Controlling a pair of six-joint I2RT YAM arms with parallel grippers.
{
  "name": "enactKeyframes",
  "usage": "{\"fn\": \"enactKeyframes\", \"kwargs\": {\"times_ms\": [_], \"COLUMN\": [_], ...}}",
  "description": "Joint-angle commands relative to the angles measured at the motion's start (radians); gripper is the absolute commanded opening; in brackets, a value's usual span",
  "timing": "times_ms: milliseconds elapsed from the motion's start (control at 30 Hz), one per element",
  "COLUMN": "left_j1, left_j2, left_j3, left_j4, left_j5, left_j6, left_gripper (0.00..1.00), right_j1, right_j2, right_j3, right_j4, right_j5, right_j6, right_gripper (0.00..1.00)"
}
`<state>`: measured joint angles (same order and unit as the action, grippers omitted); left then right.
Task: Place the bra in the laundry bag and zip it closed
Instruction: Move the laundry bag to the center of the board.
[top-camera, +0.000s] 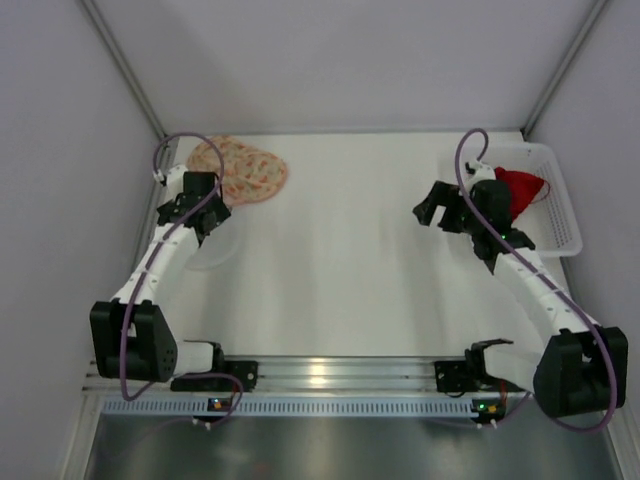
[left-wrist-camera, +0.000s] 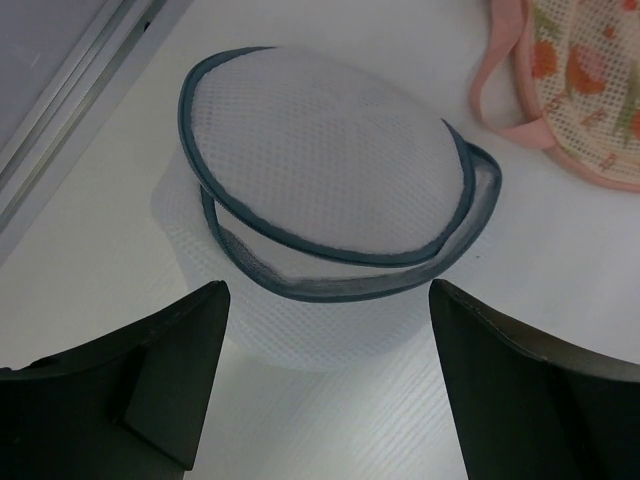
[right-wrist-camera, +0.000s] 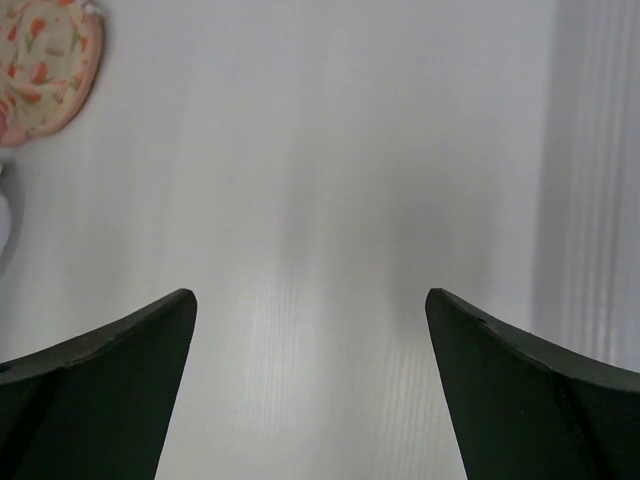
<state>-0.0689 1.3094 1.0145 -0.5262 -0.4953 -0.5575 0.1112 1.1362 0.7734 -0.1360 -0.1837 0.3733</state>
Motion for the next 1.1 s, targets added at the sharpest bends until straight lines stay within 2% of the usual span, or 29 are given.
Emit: {"fn": "enactKeyframes", "kwargs": {"times_ms": [0, 167, 300, 333, 500, 533, 567, 667, 833, 933, 967, 1067], "left_j1": [0.007, 0.007, 0.006, 0.006, 0.004, 0.004, 0.004, 0.003, -0.04, -0.17, -0.257, -0.401], "left_j2": [0.042, 0.082, 0.1, 0.1, 0.083, 0.08, 0.071, 0.06, 0.018, -0.019, -0.022, -0.007], "left_j3": [-0.013, -0.048, -0.094, -0.105, -0.151, -0.155, -0.166, -0.178, -0.185, -0.148, -0.133, -0.085], "left_j4": [0.071, 0.129, 0.138, 0.138, 0.146, 0.15, 0.158, 0.176, 0.196, 0.198, 0.199, 0.21], "left_j5": [-0.055, -0.074, -0.06, -0.068, -0.1, -0.098, -0.092, -0.056, 0.004, -0.051, -0.075, -0.089], "left_j6": [-0.039, -0.071, -0.114, -0.12, -0.136, -0.136, -0.131, -0.131, -0.18, -0.219, -0.229, -0.318], "left_gripper": [0.87, 0.8, 0.63, 0.54, 0.39, 0.34, 0.21, 0.0, 0.0, 0.0, 0.0, 0.0], "right_j1": [0.056, 0.071, 0.077, 0.079, 0.087, 0.088, 0.09, 0.094, 0.11, 0.133, 0.14, 0.18], "right_j2": [0.034, 0.053, 0.06, 0.063, 0.079, 0.08, 0.082, 0.091, 0.105, 0.106, 0.106, 0.108], "right_j3": [0.052, 0.079, 0.073, 0.078, 0.083, 0.083, 0.086, 0.089, 0.092, 0.092, 0.092, 0.081], "right_j4": [0.065, 0.032, 0.039, 0.038, 0.044, 0.045, 0.045, 0.052, 0.064, 0.075, 0.082, 0.125], "right_j5": [-0.031, -0.051, -0.046, -0.048, -0.051, -0.049, -0.051, -0.048, -0.051, -0.057, -0.063, -0.094], "right_j6": [0.024, 0.007, 0.01, 0.012, 0.01, 0.01, 0.01, 0.013, 0.021, 0.035, 0.048, 0.084], "right_gripper": [0.99, 0.99, 0.99, 1.0, 0.99, 1.0, 0.99, 0.99, 0.99, 0.99, 0.99, 0.99]}}
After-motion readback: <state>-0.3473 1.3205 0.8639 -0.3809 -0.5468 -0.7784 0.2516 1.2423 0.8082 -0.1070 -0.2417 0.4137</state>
